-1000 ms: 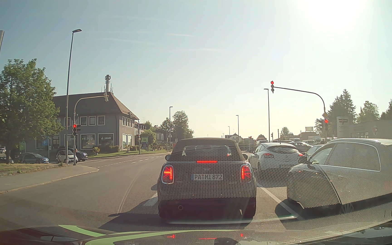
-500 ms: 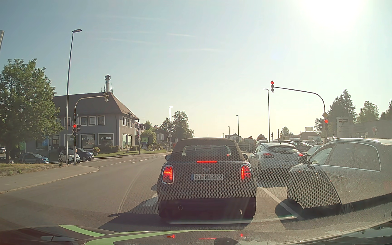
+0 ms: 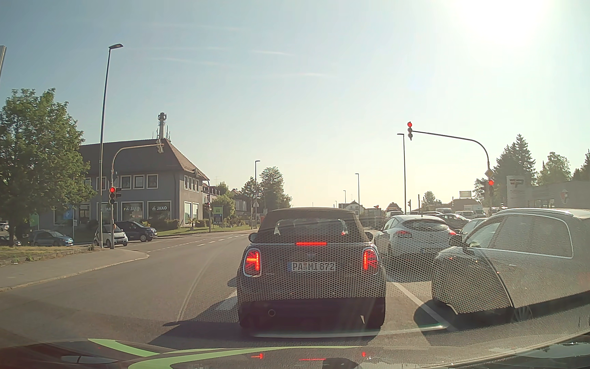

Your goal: Follow the waypoints while adhering to traffic rules and regulations

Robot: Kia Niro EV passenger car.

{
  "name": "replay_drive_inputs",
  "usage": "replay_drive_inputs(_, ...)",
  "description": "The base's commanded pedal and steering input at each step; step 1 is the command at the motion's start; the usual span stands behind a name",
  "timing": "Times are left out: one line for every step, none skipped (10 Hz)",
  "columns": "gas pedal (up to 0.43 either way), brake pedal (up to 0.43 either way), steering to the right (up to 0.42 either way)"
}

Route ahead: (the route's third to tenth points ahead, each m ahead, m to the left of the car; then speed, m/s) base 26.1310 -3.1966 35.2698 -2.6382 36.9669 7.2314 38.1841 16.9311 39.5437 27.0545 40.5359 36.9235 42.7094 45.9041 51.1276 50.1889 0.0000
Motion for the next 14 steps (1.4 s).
replay_drive_inputs(0.0, 0.293, -0.005)
replay_drive_inputs(0.0, 0.293, -0.005)
replay_drive_inputs(0.0, 0.293, -0.005)
replay_drive_inputs(0.0, 0.293, -0.005)
replay_drive_inputs(0.0, 0.293, -0.006)
replay_drive_inputs(0.0, 0.293, -0.005)
replay_drive_inputs(0.0, 0.293, -0.005)
replay_drive_inputs(0.0, 0.293, -0.005)
replay_drive_inputs(0.0, 0.293, -0.005)
replay_drive_inputs(0.0, 0.293, -0.005)
replay_drive_inputs(0.0, 0.293, -0.005)
replay_drive_inputs(0.0, 0.299, -0.005)
replay_drive_inputs(0.0, 0.293, -0.005)
replay_drive_inputs(0.0, 0.293, -0.005)
